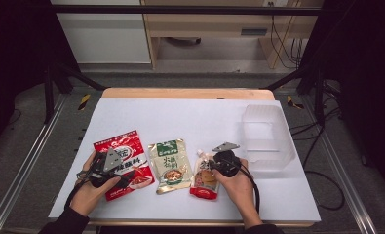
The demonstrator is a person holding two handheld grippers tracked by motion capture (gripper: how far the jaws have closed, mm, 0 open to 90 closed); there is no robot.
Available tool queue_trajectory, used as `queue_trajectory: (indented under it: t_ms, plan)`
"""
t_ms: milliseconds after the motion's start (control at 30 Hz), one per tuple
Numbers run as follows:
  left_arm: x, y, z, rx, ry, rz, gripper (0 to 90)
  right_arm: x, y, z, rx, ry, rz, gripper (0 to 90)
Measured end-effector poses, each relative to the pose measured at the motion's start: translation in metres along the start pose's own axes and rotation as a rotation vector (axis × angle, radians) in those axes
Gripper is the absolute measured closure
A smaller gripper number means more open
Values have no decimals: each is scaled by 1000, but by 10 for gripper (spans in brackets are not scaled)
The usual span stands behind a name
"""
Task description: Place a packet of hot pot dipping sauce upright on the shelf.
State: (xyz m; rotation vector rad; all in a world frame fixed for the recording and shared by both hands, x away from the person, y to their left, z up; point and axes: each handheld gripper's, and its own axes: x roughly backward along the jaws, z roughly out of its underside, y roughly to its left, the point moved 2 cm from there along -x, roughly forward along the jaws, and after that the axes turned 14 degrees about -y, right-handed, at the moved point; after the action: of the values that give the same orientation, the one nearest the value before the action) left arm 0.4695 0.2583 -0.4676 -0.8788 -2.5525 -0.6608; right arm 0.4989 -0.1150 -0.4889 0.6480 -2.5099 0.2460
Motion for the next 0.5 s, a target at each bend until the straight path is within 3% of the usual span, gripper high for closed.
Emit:
queue_trajectory:
  t_ms: [33,100,200,500]
  plan:
    - [0,0,0,2,-1,1,52,0,0,0,0,0,0,666]
    - [-1,-1,0,-1,1,3,52,2,2,0,35,-5,6,737]
    - [-1,-1,0,-5,1,5,53,3,3,-1,44,-7,-11,834]
    - [0,-2,0,-9,3,11,54,10,6,-5,75,-36,-31,882]
